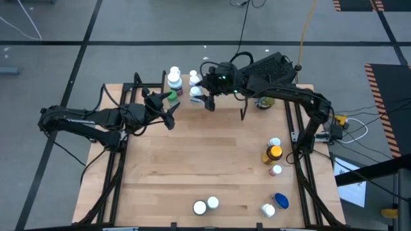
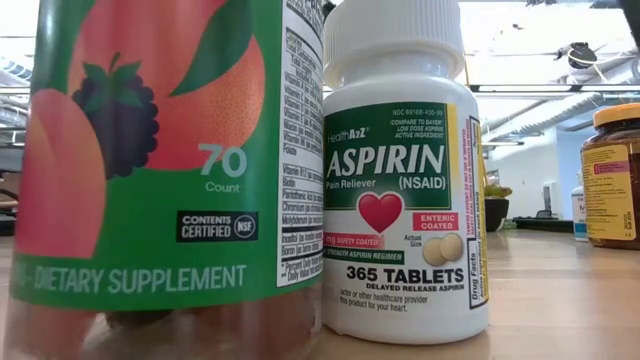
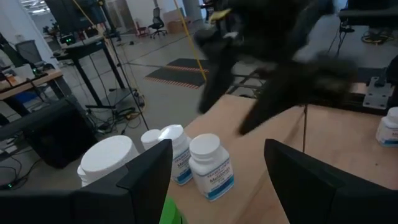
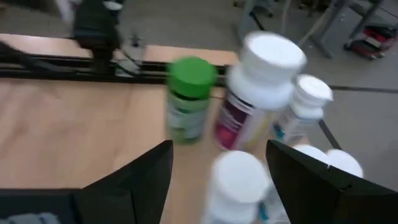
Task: Pick and place medicine bottles onto shelf by color
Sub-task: Put the green pill bottle on the top shelf
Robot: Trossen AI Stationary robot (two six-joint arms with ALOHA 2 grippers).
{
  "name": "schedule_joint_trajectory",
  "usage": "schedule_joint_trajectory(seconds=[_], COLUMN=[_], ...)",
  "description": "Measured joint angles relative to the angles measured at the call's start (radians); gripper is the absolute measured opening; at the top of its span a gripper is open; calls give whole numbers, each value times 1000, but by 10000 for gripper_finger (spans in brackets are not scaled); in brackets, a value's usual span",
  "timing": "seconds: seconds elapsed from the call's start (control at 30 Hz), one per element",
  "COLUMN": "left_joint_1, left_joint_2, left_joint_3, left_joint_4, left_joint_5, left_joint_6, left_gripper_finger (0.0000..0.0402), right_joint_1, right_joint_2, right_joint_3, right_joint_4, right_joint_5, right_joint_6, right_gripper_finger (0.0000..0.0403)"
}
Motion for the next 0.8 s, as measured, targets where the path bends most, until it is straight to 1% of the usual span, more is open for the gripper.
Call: schedule_joint_trajectory(seconds=[0.17,0.23,0.33,0.4,0.47,0.53,0.63,0.73,0.8], left_joint_1=[1,1,1,1,-3,-9,-35,-86,-125], left_joint_2=[0,0,0,-2,-12,-26,-36,-35,-35], left_joint_3=[0,0,0,0,0,0,0,0,0], left_joint_4=[-1,-1,-13,-38,-70,-112,-184,-243,-262], left_joint_5=[0,0,0,-13,-50,-72,-71,-68,-45], left_joint_6=[27,39,51,46,18,-31,-118,-223,-290], left_gripper_finger=[257,257,257,257,257,257,257,257,257], right_joint_1=[98,143,217,268,318,364,427,475,502], right_joint_2=[-84,-113,-149,-169,-187,-198,-202,-191,-172], right_joint_3=[-42,-95,-197,-274,-351,-423,-517,-560,-560], right_joint_4=[-114,-126,-94,-51,13,102,260,384,425], right_joint_5=[-1,-1,-1,0,-1,-2,-1,-2,-3], right_joint_6=[19,44,81,102,105,103,103,136,161], right_gripper_finger=[253,253,253,253,254,254,254,254,254])
